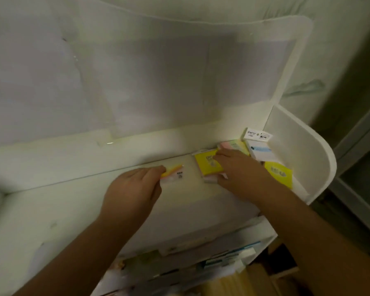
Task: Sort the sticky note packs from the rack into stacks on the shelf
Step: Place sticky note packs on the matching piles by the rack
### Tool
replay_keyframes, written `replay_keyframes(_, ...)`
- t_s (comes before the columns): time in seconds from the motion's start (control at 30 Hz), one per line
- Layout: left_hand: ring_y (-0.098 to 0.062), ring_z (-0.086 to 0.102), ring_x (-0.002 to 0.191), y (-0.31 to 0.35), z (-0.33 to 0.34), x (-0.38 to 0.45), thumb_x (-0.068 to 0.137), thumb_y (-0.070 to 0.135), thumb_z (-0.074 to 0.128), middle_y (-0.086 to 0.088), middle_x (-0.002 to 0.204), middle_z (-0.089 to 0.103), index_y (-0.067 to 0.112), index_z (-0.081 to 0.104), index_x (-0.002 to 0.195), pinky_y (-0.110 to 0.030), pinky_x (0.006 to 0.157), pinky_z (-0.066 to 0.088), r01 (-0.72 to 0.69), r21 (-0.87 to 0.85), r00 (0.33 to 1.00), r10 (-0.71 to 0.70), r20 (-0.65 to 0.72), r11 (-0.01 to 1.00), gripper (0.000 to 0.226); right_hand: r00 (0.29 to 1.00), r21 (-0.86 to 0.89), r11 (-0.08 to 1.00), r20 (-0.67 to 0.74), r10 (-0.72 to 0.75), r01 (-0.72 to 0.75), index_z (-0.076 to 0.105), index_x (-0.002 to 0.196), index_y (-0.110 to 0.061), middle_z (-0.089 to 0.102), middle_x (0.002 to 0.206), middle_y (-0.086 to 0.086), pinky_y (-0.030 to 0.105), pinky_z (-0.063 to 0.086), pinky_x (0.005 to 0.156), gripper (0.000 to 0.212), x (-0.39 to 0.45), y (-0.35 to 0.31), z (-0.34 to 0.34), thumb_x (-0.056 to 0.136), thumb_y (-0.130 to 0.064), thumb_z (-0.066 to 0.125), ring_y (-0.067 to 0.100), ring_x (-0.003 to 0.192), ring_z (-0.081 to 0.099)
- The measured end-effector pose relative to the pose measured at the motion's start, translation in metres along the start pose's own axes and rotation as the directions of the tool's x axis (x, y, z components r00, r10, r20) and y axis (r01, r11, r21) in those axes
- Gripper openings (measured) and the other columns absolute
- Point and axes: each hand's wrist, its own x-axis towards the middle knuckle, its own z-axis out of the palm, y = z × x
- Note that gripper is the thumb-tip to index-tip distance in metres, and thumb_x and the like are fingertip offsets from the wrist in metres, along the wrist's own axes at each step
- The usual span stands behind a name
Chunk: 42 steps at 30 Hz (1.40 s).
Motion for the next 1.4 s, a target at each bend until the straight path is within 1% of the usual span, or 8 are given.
replay_keyframes(0.1,-0.026,0.071,0.083,0.001,-0.011,-0.013,0.085,0.02,0.059,-0.005,0.101,0.074,0.014,0.069,0.115,-0.035,0.072,0.055,0.026,0.007,0.999,-0.026,0.019,1.0,0.033,0.997,-0.039,0.997,0.044,-0.059,0.061,0.058,0.111,-0.019,0.056,0.121,0.001,0.043,0.05,0.091,0.046,0.027,-0.002,0.012,0.082,-0.054,0.053,0.026,0.117,0.053)
replay_keyframes(0.27,-0.023,0.071,0.082,0.002,-0.022,-0.026,0.086,0.022,0.056,-0.003,0.1,0.075,0.014,0.07,0.115,-0.031,0.07,0.055,0.058,0.014,0.998,-0.058,-0.006,0.998,0.034,0.99,-0.055,0.989,0.03,-0.137,0.138,0.057,0.082,-0.018,0.057,0.093,0.002,0.037,0.051,0.071,0.015,0.027,-0.001,0.036,0.074,-0.03,0.056,0.025,0.088,0.06)
replay_keyframes(0.7,-0.021,0.072,0.082,0.0,-0.043,-0.043,0.089,0.03,0.047,0.0,0.099,0.075,0.015,0.07,0.114,-0.031,0.072,0.055,0.163,-0.007,0.986,-0.163,0.03,0.987,0.037,0.912,0.126,0.987,-0.409,-0.036,0.096,0.062,0.094,-0.011,0.063,0.097,0.009,0.038,0.047,0.081,0.014,0.0,-0.015,0.06,0.082,-0.012,0.07,0.03,0.092,0.056)
replay_keyframes(0.9,-0.02,0.071,0.077,-0.017,-0.062,-0.06,0.087,0.029,0.048,0.0,0.095,0.075,0.016,0.072,0.11,-0.027,0.069,0.052,0.221,-0.015,0.975,-0.222,-0.029,0.975,0.035,0.708,0.293,0.936,-0.702,0.073,0.195,0.066,0.097,-0.005,0.064,0.094,0.01,0.021,0.04,0.082,0.023,-0.022,-0.061,0.031,0.075,-0.002,0.071,0.019,0.092,0.052)
replay_keyframes(1.0,-0.019,0.07,0.082,-0.034,-0.076,-0.08,0.088,0.025,0.053,-0.001,0.099,0.074,0.016,0.071,0.113,-0.026,0.074,0.05,0.244,-0.026,0.967,-0.246,-0.069,0.969,0.032,0.672,0.323,0.902,-0.738,0.051,0.286,0.065,0.099,-0.004,0.064,0.095,0.009,0.027,0.05,0.079,0.019,-0.035,-0.104,0.016,0.081,-0.005,0.069,0.016,0.091,0.054)
replay_keyframes(1.13,-0.023,0.066,0.092,-0.058,-0.11,-0.123,0.087,0.016,0.06,-0.004,0.107,0.071,0.013,0.071,0.113,-0.034,0.079,0.054,0.22,-0.03,0.958,-0.222,-0.179,0.975,0.029,0.625,0.28,0.873,-0.779,-0.036,0.399,0.068,0.096,-0.004,0.068,0.096,0.008,0.009,0.038,0.09,0.017,-0.046,-0.171,0.005,0.084,-0.014,0.063,0.005,0.093,0.048)
replay_keyframes(1.23,-0.025,0.059,0.089,-0.077,-0.15,-0.17,0.088,0.011,0.061,-0.01,0.103,0.066,0.008,0.071,0.115,-0.035,0.072,0.047,0.229,0.003,0.929,-0.217,-0.298,0.974,0.028,0.546,0.203,0.826,-0.825,-0.145,0.526,0.07,0.095,0.0,0.07,0.101,0.012,0.015,0.041,0.096,0.02,-0.054,-0.233,-0.007,0.086,-0.017,0.062,0.017,0.097,0.059)
replay_keyframes(1.4,-0.029,0.058,0.094,-0.114,-0.232,-0.265,0.092,0.013,0.062,-0.012,0.106,0.065,0.007,0.065,0.123,-0.039,0.079,0.048,0.299,0.073,0.897,-0.254,-0.362,0.952,0.032,0.347,0.064,0.688,-0.895,-0.281,0.723,0.071,0.092,0.006,0.064,0.102,0.011,0.04,0.051,0.08,0.017,-0.067,-0.351,-0.021,0.087,-0.011,0.07,0.029,0.093,0.06)
